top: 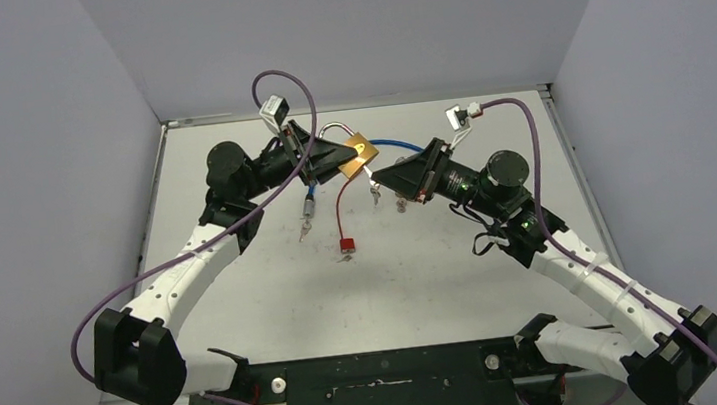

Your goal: Unlock with the key

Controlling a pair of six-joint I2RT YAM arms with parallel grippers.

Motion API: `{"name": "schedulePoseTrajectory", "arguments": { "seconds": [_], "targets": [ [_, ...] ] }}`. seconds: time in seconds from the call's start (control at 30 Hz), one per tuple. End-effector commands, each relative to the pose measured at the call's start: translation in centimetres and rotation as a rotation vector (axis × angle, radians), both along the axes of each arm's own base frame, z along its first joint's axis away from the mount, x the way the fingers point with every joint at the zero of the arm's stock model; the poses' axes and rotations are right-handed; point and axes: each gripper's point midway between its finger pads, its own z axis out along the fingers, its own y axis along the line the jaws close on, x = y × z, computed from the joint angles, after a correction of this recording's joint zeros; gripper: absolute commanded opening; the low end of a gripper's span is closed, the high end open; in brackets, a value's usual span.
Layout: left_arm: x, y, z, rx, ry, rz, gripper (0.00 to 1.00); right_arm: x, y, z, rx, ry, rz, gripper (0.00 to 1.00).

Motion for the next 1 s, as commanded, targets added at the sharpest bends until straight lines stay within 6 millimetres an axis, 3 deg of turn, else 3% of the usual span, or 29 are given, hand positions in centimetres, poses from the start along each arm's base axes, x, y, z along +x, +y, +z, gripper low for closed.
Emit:
{"name": "schedulePoseTrajectory", "arguments": {
  "seconds": [0.0,0.27,0.4,0.47,0.57,0.73,0.83,0.97],
  "targets": [
    [1.9,3.0,6.9,-0.146,-0.151,0.198,0.00,-1.6,0.6,0.6,0.048,0.049,0.081,0.09],
    [2.6,3.0,5.8,-0.154,-0.090,0.202,0.00,-1.6,1.0,0.4,0.074,0.066,0.090,0.23],
    [2.8,2.9,5.4,-0.140,-0.090,0.208,0.00,-1.3,1.0,0.1,0.076,0.078,0.079,0.02],
    [3.1,2.8,4.5,-0.101,-0.097,0.222,0.00,-0.9,0.9,-1.1,0.028,0.091,0.053,0.00],
    [3.8,2.6,2.1,0.007,-0.105,0.256,0.00,0.4,0.1,-4.3,-0.121,0.113,-0.036,0.06],
    [5.6,3.9,-4.2,0.297,-0.104,0.375,0.00,1.0,-1.5,-12.6,-0.447,0.196,-0.114,0.27],
    [6.1,5.2,-8.5,0.480,-0.112,0.426,0.00,0.2,-1.3,-16.7,-0.572,0.234,-0.107,0.35],
    [5.4,8.1,-14.9,0.703,-0.068,0.461,0.00,-1.1,0.5,-21.7,-0.751,0.261,-0.092,0.42]
  ]
}}
